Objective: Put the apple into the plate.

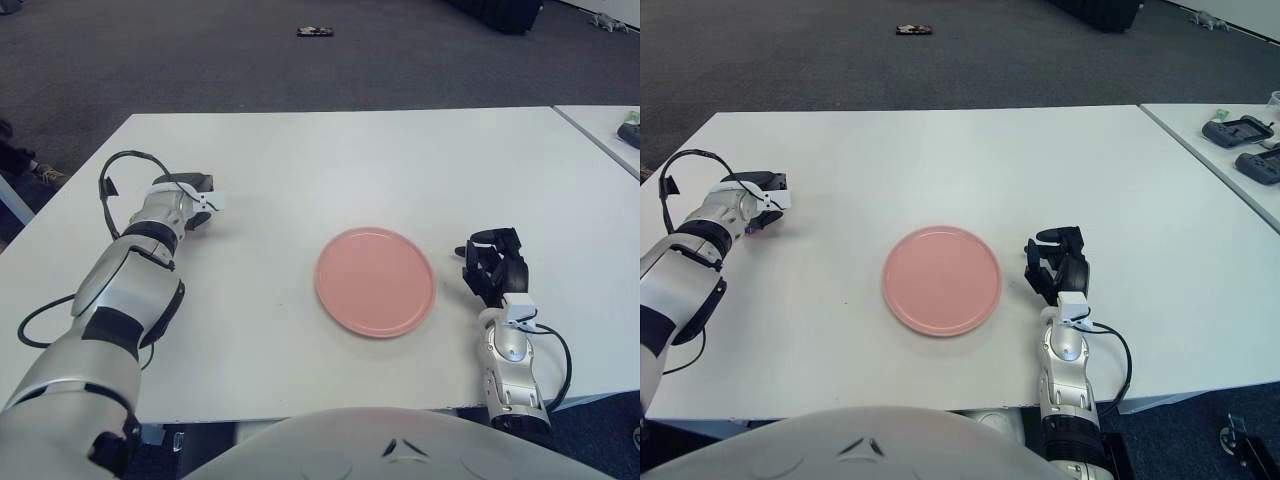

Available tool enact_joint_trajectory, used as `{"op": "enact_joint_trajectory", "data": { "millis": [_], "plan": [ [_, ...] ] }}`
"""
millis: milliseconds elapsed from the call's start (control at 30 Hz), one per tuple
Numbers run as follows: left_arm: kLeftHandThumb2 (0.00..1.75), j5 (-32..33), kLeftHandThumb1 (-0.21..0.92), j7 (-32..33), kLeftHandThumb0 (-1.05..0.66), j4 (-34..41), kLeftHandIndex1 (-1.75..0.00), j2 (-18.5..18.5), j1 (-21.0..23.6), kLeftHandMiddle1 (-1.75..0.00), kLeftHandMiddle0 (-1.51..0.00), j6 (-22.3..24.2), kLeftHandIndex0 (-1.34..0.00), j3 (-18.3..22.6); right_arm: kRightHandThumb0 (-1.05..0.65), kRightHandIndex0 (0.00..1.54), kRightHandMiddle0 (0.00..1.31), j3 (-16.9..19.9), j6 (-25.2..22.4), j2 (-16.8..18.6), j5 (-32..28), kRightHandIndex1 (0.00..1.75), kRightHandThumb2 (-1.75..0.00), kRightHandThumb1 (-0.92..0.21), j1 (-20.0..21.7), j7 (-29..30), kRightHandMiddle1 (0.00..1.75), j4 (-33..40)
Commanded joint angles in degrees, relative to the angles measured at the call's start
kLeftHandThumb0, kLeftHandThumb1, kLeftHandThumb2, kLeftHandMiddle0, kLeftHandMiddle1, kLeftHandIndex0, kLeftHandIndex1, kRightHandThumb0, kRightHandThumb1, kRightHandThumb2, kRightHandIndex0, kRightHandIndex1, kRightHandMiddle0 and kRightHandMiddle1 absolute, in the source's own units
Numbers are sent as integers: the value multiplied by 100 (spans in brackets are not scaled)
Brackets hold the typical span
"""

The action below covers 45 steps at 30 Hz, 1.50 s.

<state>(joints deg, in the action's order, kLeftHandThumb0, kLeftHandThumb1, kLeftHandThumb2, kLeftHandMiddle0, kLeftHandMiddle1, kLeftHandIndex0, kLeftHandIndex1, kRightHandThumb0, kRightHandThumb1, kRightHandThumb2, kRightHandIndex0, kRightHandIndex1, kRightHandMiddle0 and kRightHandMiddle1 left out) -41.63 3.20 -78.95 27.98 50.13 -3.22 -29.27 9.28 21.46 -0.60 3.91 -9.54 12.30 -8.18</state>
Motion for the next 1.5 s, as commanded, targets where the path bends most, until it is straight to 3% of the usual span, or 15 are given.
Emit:
{"op": "enact_joint_trajectory", "data": {
  "millis": [0,333,1200,1467],
  "plan": [
    [153,140,6,142,-1,-31,-175,60,-154,-150,-86,82,-63,159,-34,51,19,24,56,-28,-21,120,-53,-92,95,-12,175,-38],
    [157,657,5,543,0,30,-175,41,-319,-159,-87,-90,-59,727,-34,50,19,41,19,-38,1,119,-53,-92,112,-6,175,-36],
    [157,902,6,842,0,121,-175,179,-429,-160,-86,-624,-58,1050,-34,50,19,21,-53,-52,23,120,-53,-92,131,-24,175,-14],
    [158,1137,5,649,0,191,-175,188,-367,-162,-85,-827,-59,1268,-34,50,19,17,-20,-51,17,120,-53,-92,153,-30,175,-63]
  ]
}}
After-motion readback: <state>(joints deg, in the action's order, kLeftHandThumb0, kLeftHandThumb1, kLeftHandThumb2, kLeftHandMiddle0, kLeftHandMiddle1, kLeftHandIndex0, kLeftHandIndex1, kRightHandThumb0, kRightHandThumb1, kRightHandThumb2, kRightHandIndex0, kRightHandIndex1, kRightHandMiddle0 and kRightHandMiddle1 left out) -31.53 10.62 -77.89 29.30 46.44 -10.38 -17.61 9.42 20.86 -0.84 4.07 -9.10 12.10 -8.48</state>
